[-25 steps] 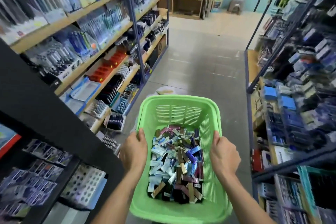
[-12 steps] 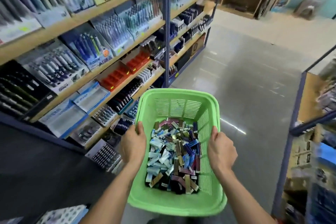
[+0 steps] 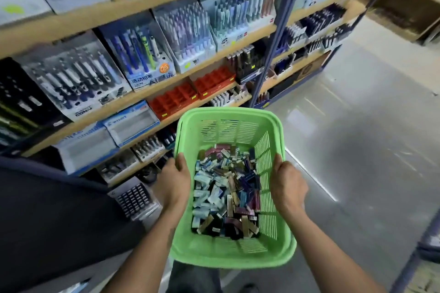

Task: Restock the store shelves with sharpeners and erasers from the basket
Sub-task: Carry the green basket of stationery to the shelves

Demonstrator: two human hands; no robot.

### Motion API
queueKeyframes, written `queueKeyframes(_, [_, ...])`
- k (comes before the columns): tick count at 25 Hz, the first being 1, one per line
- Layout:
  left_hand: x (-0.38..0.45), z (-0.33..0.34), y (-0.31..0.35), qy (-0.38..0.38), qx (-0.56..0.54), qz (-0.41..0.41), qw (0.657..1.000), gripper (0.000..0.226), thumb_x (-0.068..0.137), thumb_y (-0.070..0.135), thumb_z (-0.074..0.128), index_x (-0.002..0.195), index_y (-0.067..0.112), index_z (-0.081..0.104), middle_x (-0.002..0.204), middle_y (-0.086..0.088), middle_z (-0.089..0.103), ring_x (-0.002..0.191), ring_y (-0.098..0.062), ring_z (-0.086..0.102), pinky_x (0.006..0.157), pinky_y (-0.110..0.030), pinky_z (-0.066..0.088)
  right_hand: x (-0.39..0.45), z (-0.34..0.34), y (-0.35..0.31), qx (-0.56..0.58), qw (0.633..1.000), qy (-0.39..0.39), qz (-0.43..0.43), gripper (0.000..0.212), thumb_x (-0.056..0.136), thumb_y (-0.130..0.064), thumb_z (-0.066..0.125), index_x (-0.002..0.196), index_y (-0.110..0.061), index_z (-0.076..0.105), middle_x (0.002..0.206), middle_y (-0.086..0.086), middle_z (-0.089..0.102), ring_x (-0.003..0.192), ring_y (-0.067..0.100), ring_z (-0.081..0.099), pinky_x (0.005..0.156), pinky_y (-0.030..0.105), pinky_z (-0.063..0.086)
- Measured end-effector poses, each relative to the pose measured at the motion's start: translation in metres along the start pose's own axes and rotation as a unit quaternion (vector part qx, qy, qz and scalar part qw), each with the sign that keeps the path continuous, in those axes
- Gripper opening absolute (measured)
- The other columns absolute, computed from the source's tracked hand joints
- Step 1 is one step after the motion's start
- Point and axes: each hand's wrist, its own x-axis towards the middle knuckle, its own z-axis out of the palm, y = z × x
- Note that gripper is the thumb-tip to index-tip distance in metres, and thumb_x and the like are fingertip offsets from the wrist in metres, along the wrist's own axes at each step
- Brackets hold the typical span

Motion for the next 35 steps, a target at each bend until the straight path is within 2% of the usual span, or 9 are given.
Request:
queueKeyframes(4, [0.057, 0.049, -0.007, 0.011, 0.027, -0.031, 0.999, 0.064, 0.101, 0.059, 0.021, 0.064, 0.016, 0.052, 0.048, 0.002, 0.052, 0.042, -0.019, 0.051, 0.048, -0.034, 0.050, 0.064, 0.041, -0.033, 0.047, 0.998, -0.028, -0.028, 0.056, 0.107, -0.045, 0.022, 0.071, -0.012, 0.048, 0.059, -0.001, 0.047, 0.046, 0.012, 0.040, 0.042, 0.022, 0.028])
queueKeyframes(10, [0.106, 0.118, -0.018, 0.017, 0.045, -0.067, 0.997, 0.051, 0.105, 0.041, 0.037, 0.076, 0.009, 0.063, 0.059, -0.001, 0.053, 0.052, -0.018, 0.047, 0.049, -0.027, 0.032, 0.149, 0.104, -0.050, 0.004, 0.995, -0.071, -0.064, 0.060, 0.108, -0.047, 0.019, 0.079, -0.007, 0.054, 0.064, 0.003, 0.052, 0.050, 0.014, 0.046, 0.045, 0.022, 0.026])
queueKeyframes(14, [0.117, 0.176, -0.036, 0.048, 0.059, -0.089, 0.993, 0.046, 0.106, 0.035, 0.042, 0.084, 0.003, 0.067, 0.068, -0.018, 0.067, 0.056, -0.029, 0.059, 0.053, -0.031, 0.040, 0.202, 0.165, -0.040, -0.040, 0.993, -0.072, -0.079, 0.061, 0.107, -0.047, 0.018, 0.071, -0.010, 0.050, 0.061, 0.003, 0.051, 0.049, 0.015, 0.047, 0.046, 0.023, 0.029])
queueKeyframes(17, [0.122, 0.216, -0.039, 0.053, 0.071, -0.112, 0.990, 0.041, 0.104, 0.027, 0.049, 0.083, -0.002, 0.069, 0.072, -0.028, 0.068, 0.063, -0.041, 0.066, 0.058, -0.035, 0.045, 0.244, 0.214, -0.023, -0.065, 0.987, -0.075, -0.123, 0.061, 0.108, -0.042, 0.021, 0.070, -0.007, 0.055, 0.064, 0.012, 0.061, 0.055, 0.027, 0.059, 0.078, 0.039, 0.056])
queueKeyframes(19, [0.120, 0.273, -0.057, 0.081, 0.087, -0.132, 0.984, 0.039, 0.099, 0.023, 0.054, 0.075, -0.004, 0.069, 0.061, -0.028, 0.064, 0.050, -0.039, 0.063, 0.050, -0.030, 0.041, 0.279, 0.265, -0.002, -0.121, 0.971, -0.103, -0.179, 0.053, 0.109, -0.029, 0.025, 0.087, -0.003, 0.065, 0.061, 0.009, 0.057, 0.051, 0.026, 0.055, 0.095, 0.041, 0.052])
queueKeyframes(22, [0.125, 0.346, -0.097, 0.108, 0.069, -0.146, 0.981, 0.046, 0.099, 0.026, 0.050, 0.070, -0.004, 0.068, 0.058, -0.026, 0.063, 0.047, -0.038, 0.062, 0.049, -0.028, 0.037, 0.317, 0.327, 0.021, -0.126, 0.974, -0.104, -0.160, 0.063, 0.108, -0.042, 0.020, 0.072, -0.010, 0.061, 0.073, 0.012, 0.068, 0.052, 0.020, 0.051, 0.057, 0.027, 0.043])
queueKeyframes(28, [0.131, 0.460, -0.155, 0.050, 0.082, -0.245, 0.965, 0.056, 0.106, 0.043, 0.032, 0.087, 0.004, 0.068, 0.077, -0.019, 0.068, 0.070, -0.037, 0.065, 0.060, -0.034, 0.047, 0.368, 0.438, 0.068, -0.077, 0.980, -0.131, -0.132, 0.063, 0.107, -0.043, 0.023, 0.081, -0.005, 0.066, 0.080, 0.018, 0.070, 0.086, 0.033, 0.071, 0.076, 0.032, 0.048])
queueKeyframes(31, [0.143, 0.493, -0.175, 0.045, 0.093, -0.262, 0.959, 0.062, 0.105, 0.046, 0.032, 0.082, 0.003, 0.070, 0.078, -0.019, 0.069, 0.070, -0.036, 0.065, 0.058, -0.031, 0.043, 0.388, 0.476, 0.067, -0.088, 0.976, -0.130, -0.150, 0.060, 0.106, -0.044, 0.023, 0.087, -0.008, 0.067, 0.082, 0.016, 0.070, 0.080, 0.034, 0.069, 0.071, 0.033, 0.049])
queueKeyframes(35, [0.151, 0.526, -0.198, 0.069, 0.109, -0.258, 0.957, 0.068, 0.105, 0.048, 0.029, 0.075, 0.002, 0.069, 0.074, -0.019, 0.068, 0.060, -0.030, 0.058, 0.054, -0.028, 0.037, 0.400, 0.510, 0.062, -0.097, 0.970, -0.109, -0.192, 0.063, 0.107, -0.046, 0.021, 0.065, -0.012, 0.052, 0.064, 0.005, 0.056, 0.054, 0.022, 0.054, 0.058, 0.027, 0.038])
